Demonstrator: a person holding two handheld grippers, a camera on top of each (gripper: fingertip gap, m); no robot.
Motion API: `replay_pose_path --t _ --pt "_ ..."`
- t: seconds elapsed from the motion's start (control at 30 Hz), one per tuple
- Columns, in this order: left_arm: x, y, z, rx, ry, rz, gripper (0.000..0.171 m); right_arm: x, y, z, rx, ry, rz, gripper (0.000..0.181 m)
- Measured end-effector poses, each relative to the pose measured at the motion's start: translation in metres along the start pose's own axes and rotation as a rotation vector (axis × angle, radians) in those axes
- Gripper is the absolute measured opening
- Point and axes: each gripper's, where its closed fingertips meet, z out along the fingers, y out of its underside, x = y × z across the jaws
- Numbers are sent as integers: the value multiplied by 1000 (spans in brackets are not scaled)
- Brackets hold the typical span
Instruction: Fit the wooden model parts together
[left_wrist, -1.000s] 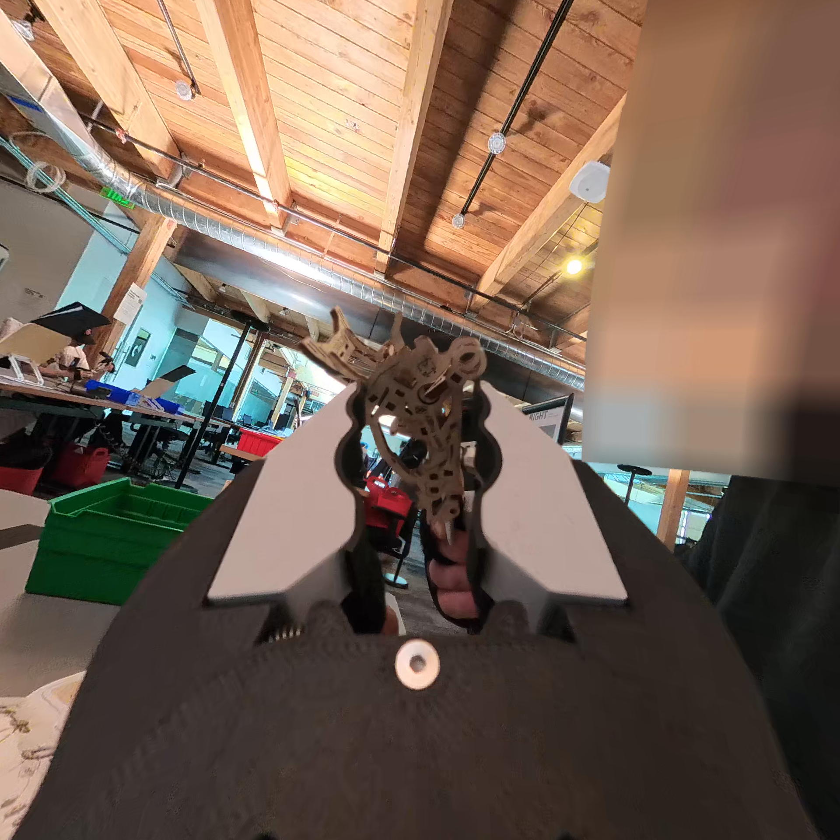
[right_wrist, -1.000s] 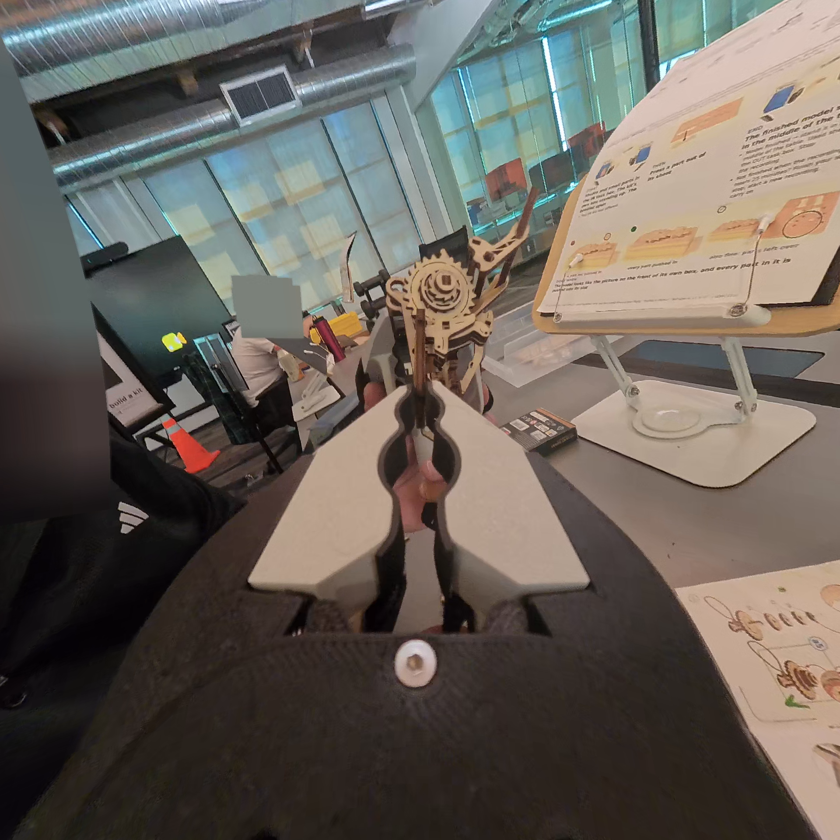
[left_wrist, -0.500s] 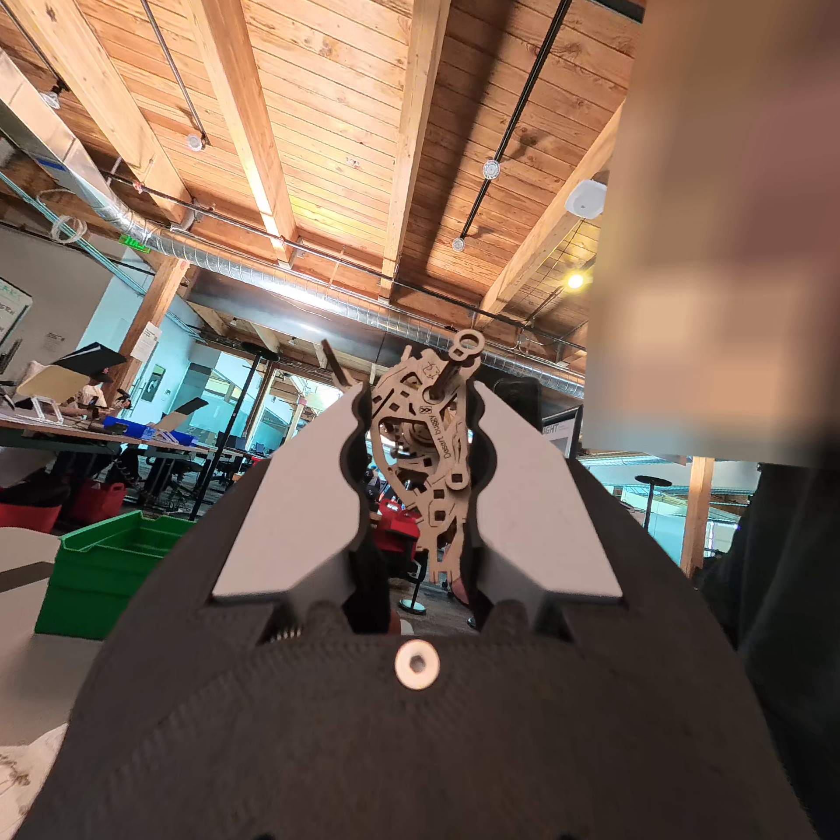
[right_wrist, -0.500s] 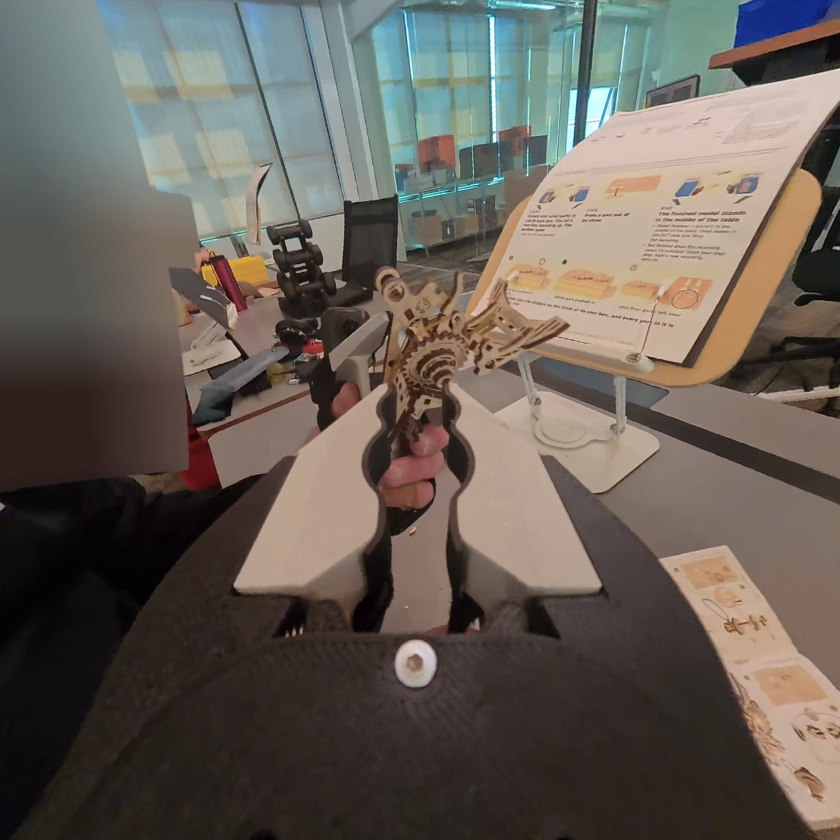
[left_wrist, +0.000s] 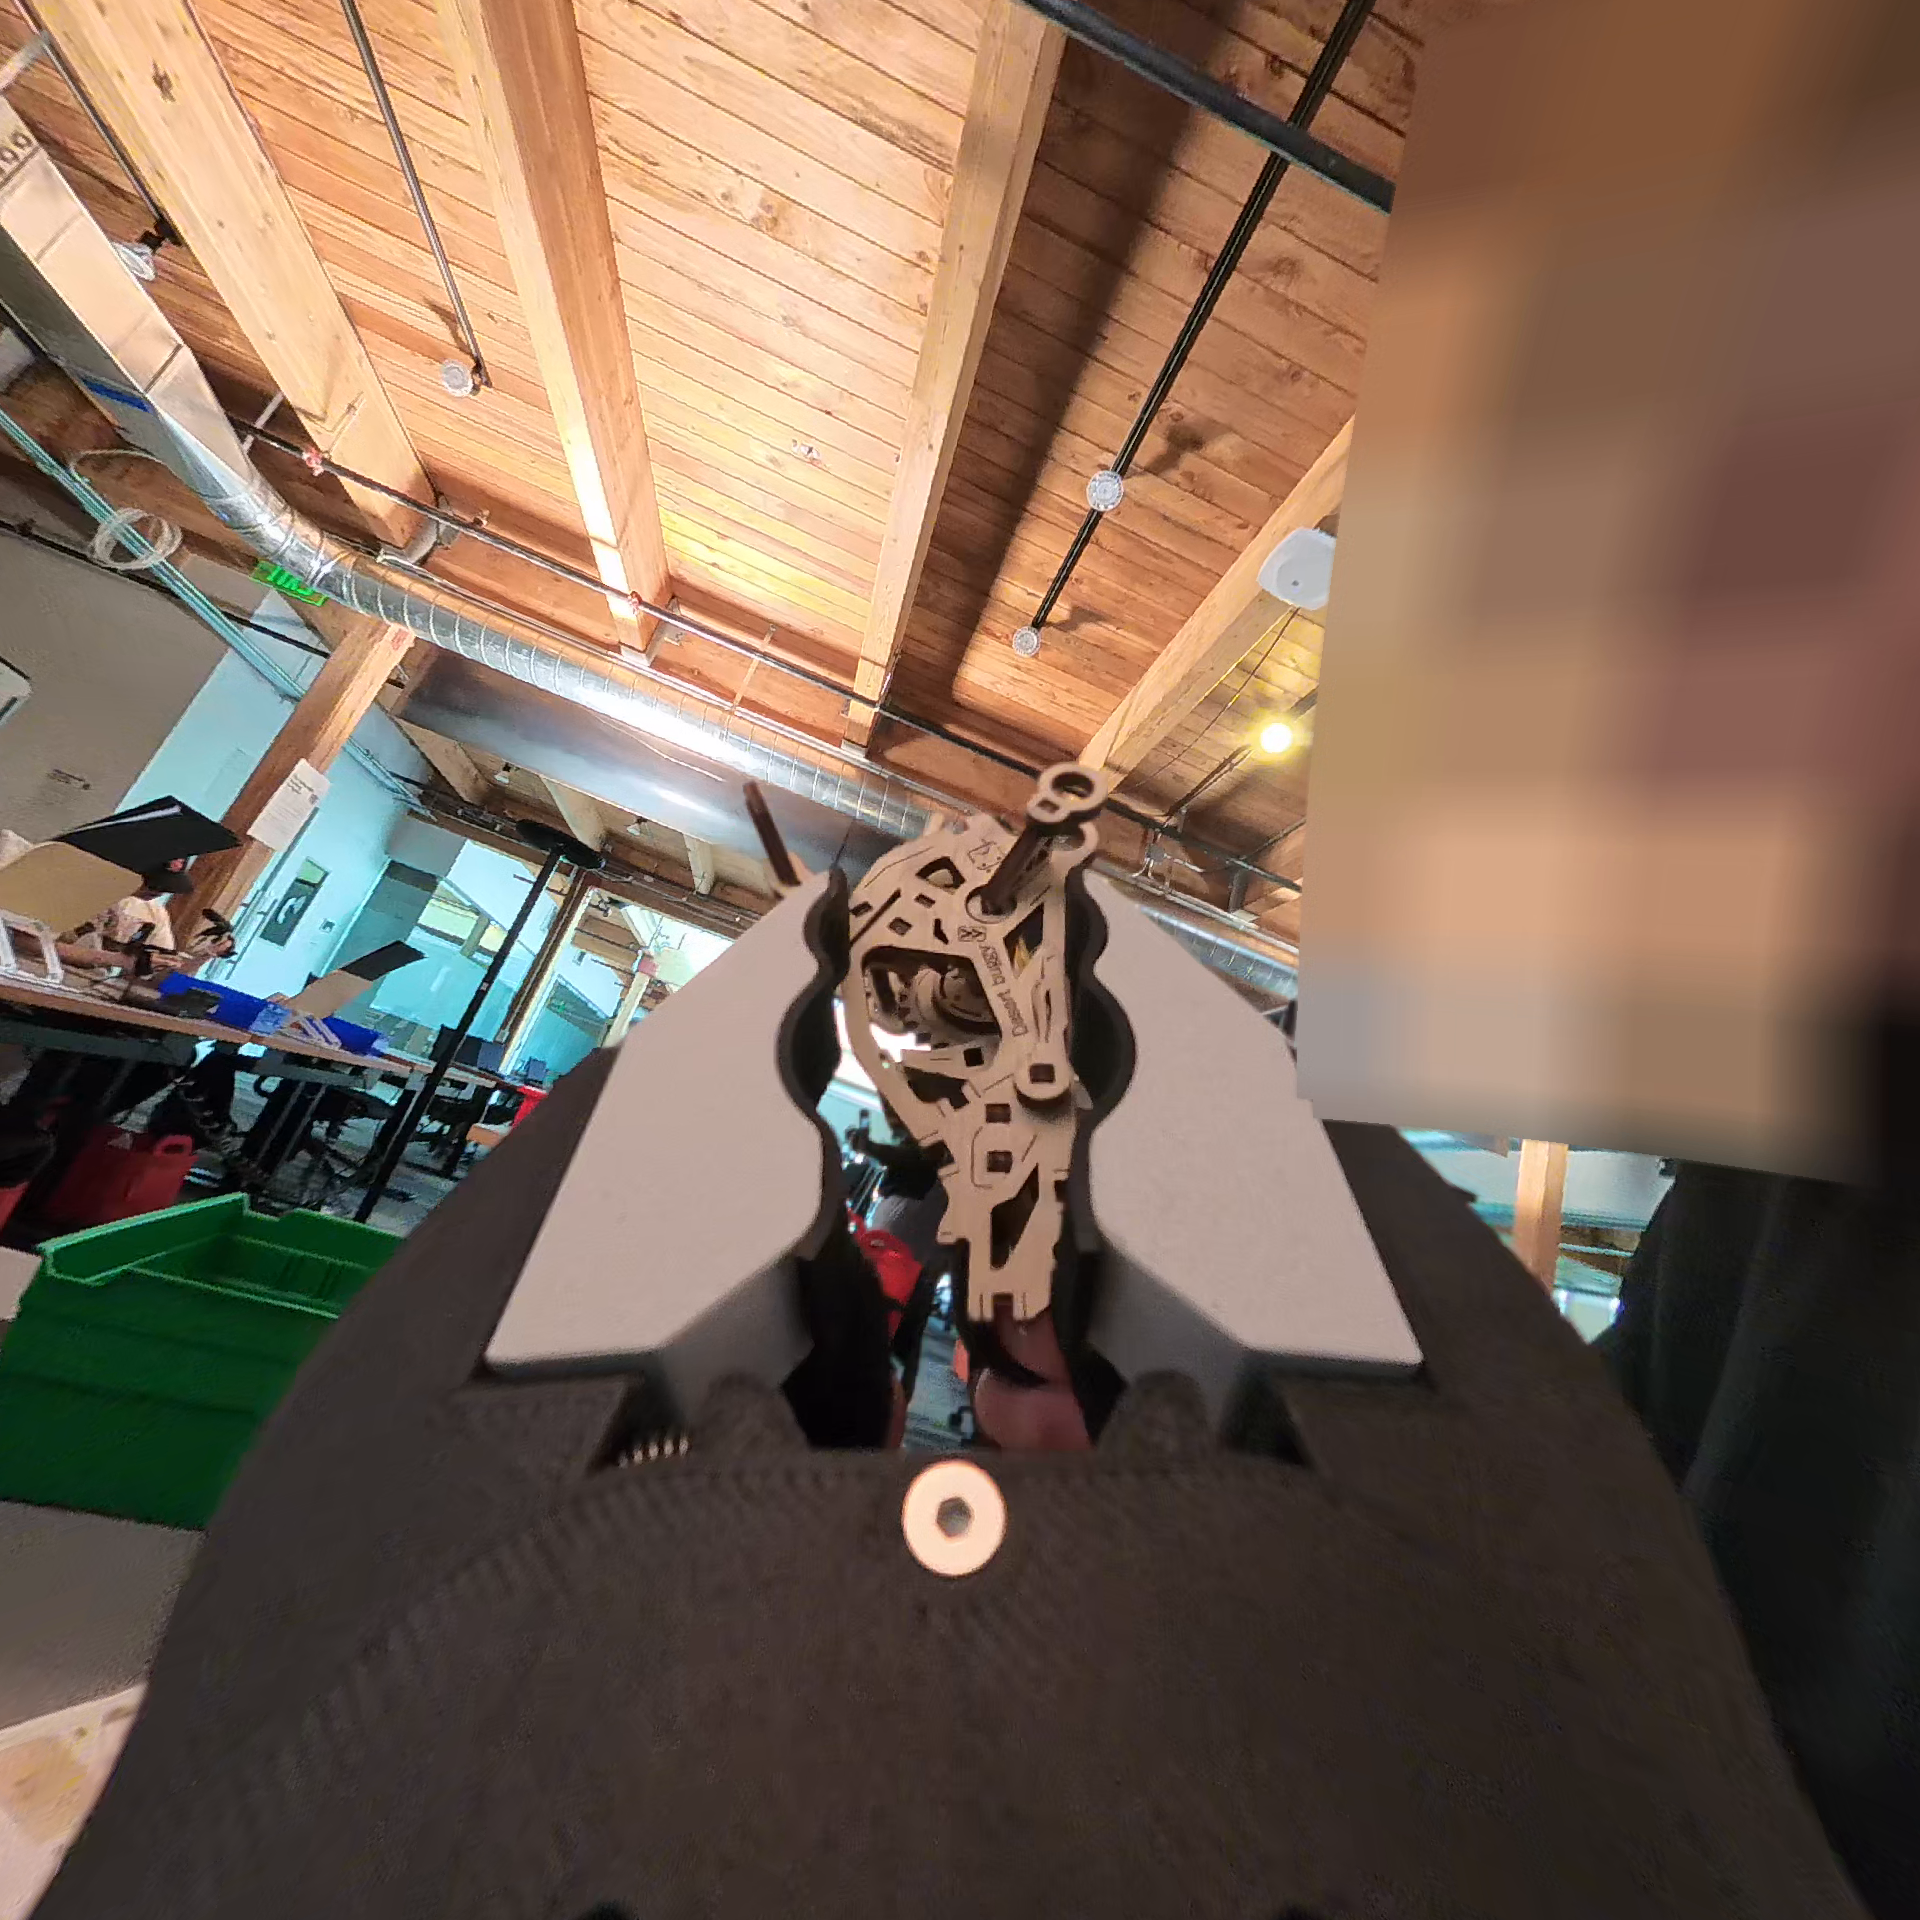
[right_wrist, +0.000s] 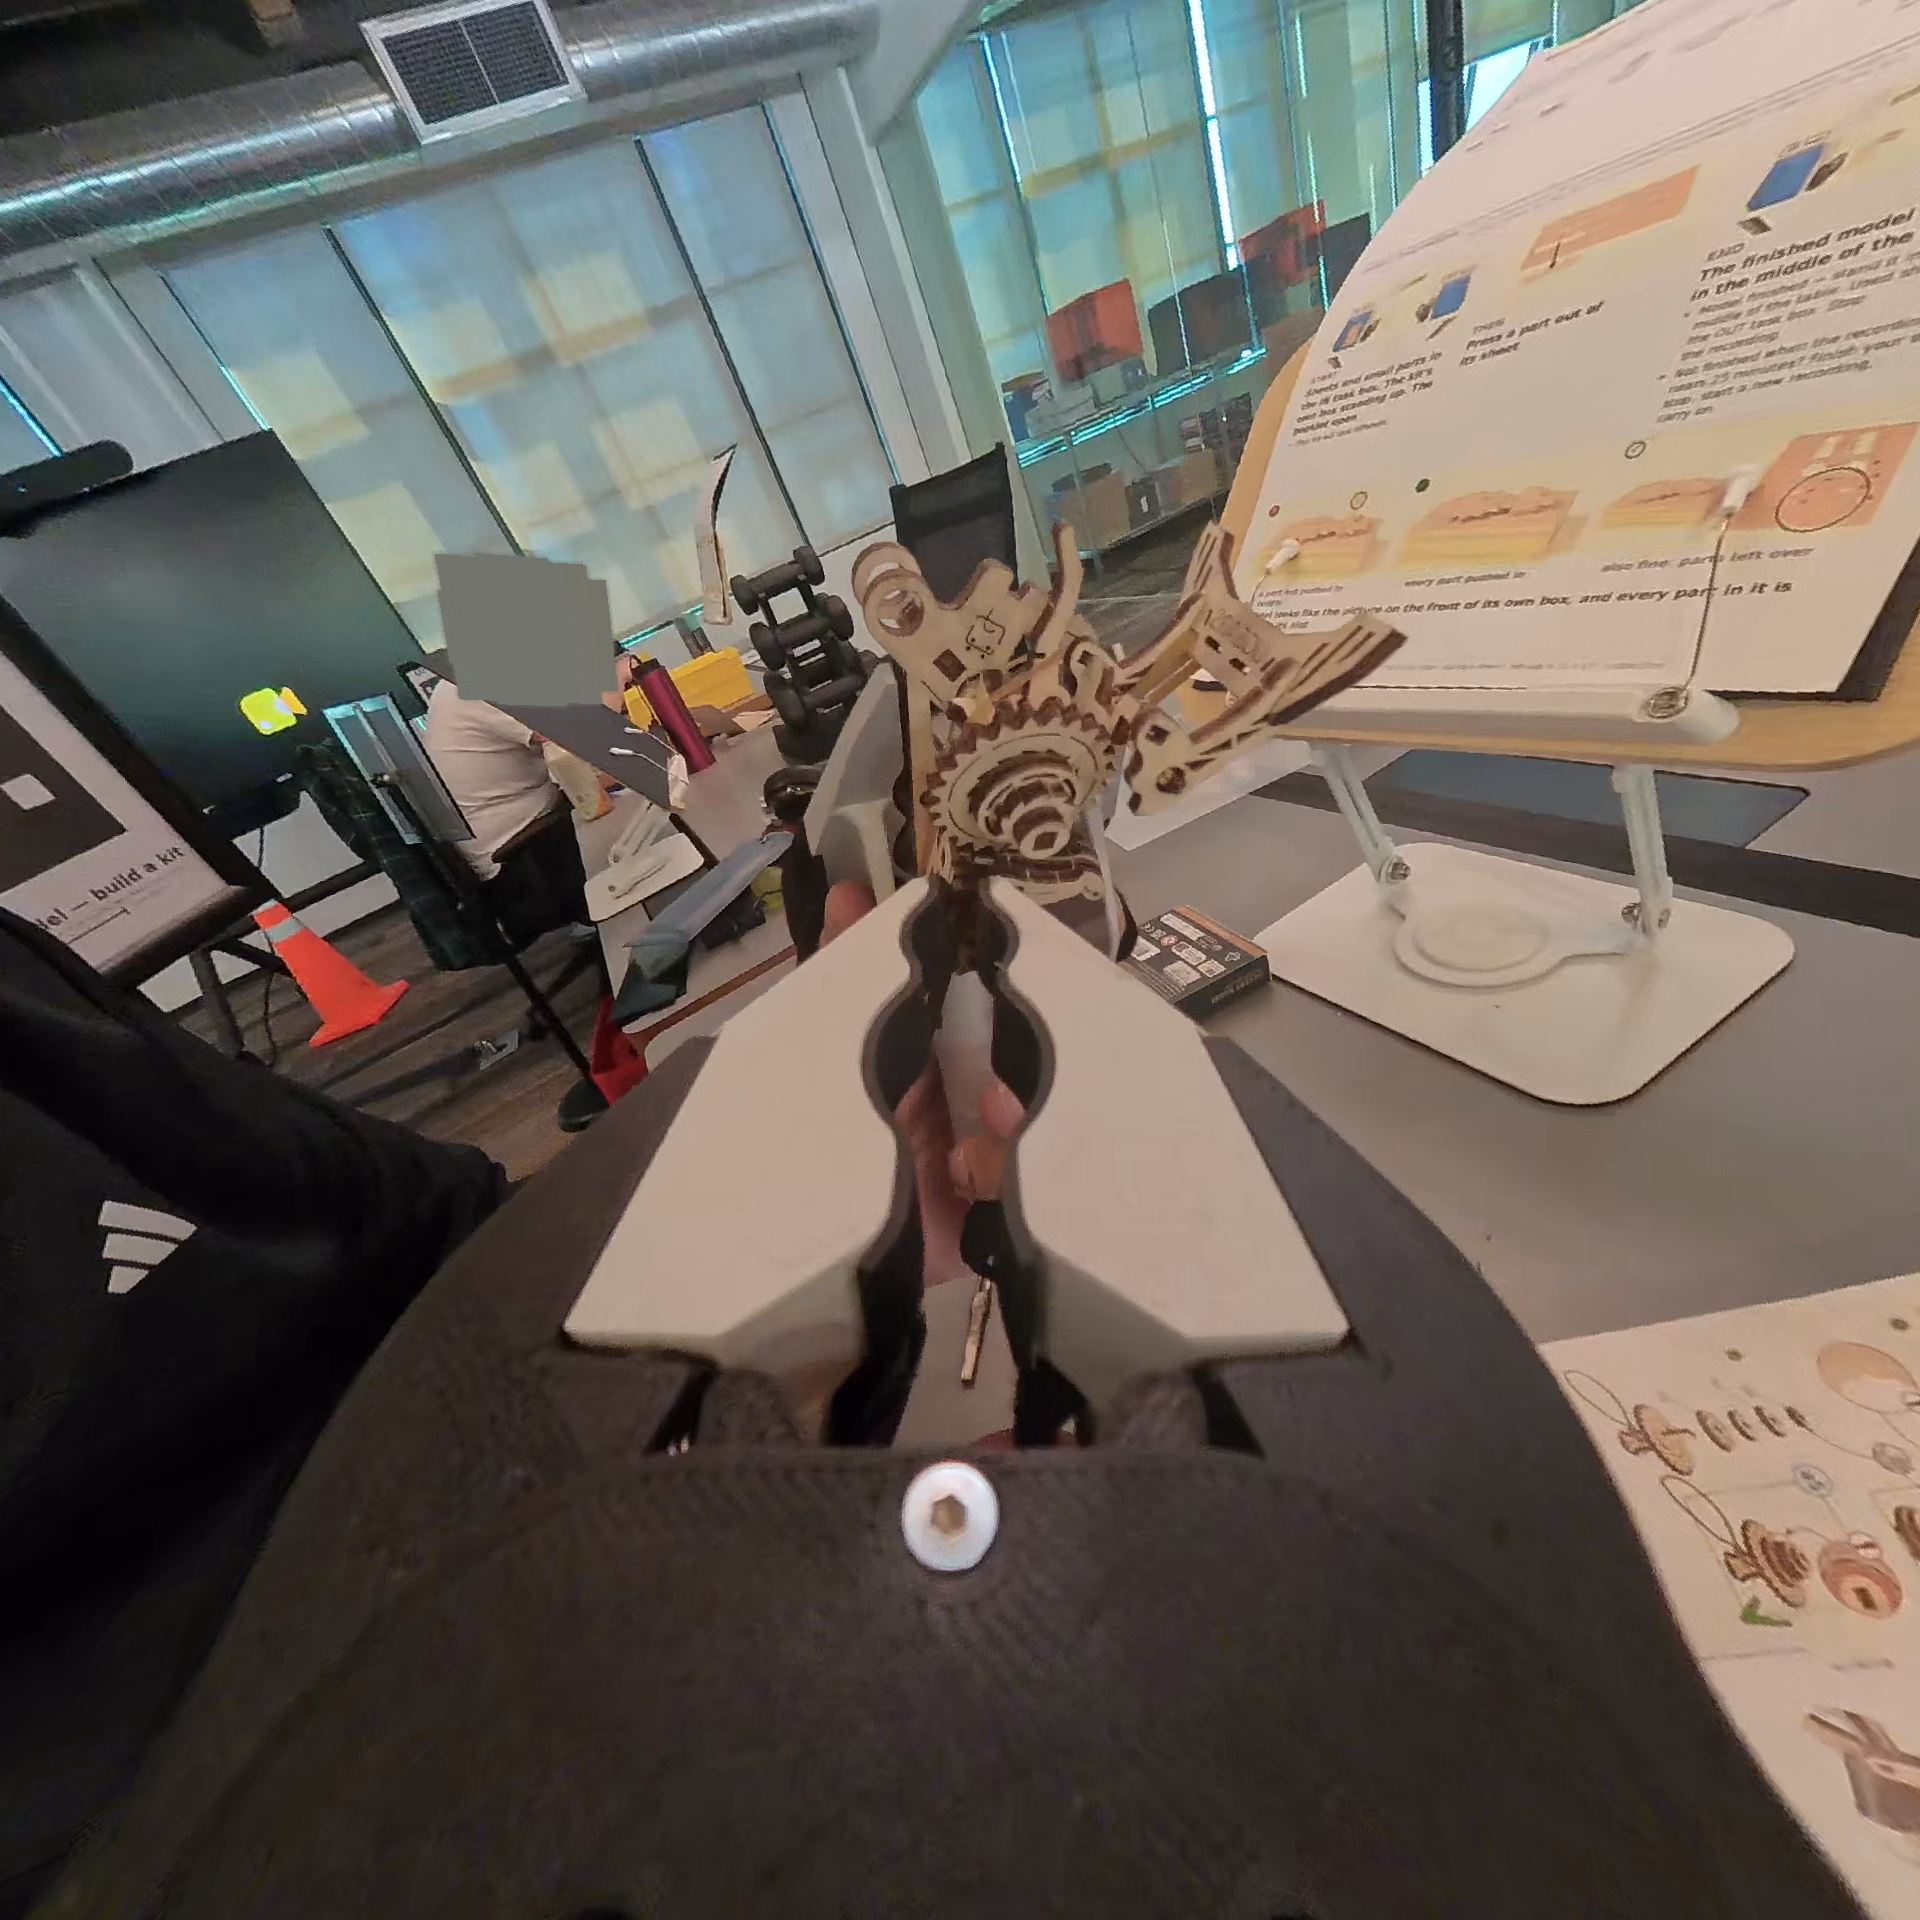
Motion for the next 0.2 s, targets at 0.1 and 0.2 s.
replay_pose_path --t 0.1,0.2 --pt "0 -3 2 21 15 -34 39 -2 -2 3 3 -7 -32 0" --pt "-1 -6 4 56 31 -89 39 -3 -3 7 -5 -3 -89 0"
